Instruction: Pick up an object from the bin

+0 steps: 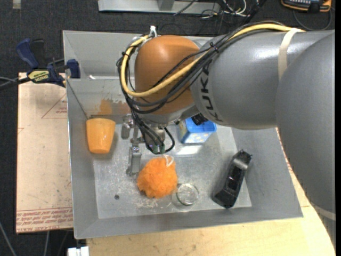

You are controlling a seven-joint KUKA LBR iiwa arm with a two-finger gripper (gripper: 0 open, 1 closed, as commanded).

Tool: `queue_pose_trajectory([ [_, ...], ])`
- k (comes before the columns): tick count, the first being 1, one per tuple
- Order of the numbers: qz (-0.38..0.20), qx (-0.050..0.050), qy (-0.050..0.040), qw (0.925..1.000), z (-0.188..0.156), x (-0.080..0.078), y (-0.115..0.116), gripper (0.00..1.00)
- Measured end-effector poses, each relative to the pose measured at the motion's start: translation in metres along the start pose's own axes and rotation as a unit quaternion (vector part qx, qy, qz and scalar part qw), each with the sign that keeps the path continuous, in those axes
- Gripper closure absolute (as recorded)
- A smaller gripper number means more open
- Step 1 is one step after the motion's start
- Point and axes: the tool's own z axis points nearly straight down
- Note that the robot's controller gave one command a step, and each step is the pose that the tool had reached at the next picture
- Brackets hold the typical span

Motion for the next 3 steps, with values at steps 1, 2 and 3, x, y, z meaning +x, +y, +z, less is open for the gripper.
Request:
queue_pose_trajectory([
  [1,0.002,-0.001,-0.0037,1.0,-0.005,-0.002,-0.001,0.0],
  [2,-0.037,0.0,-0.0001,0.9993,0.015,0.012,-0.069,1.0],
  [3,-0.037,-0.001,-0.0002,0.9993,0.015,0.012,-0.069,0.0],
])
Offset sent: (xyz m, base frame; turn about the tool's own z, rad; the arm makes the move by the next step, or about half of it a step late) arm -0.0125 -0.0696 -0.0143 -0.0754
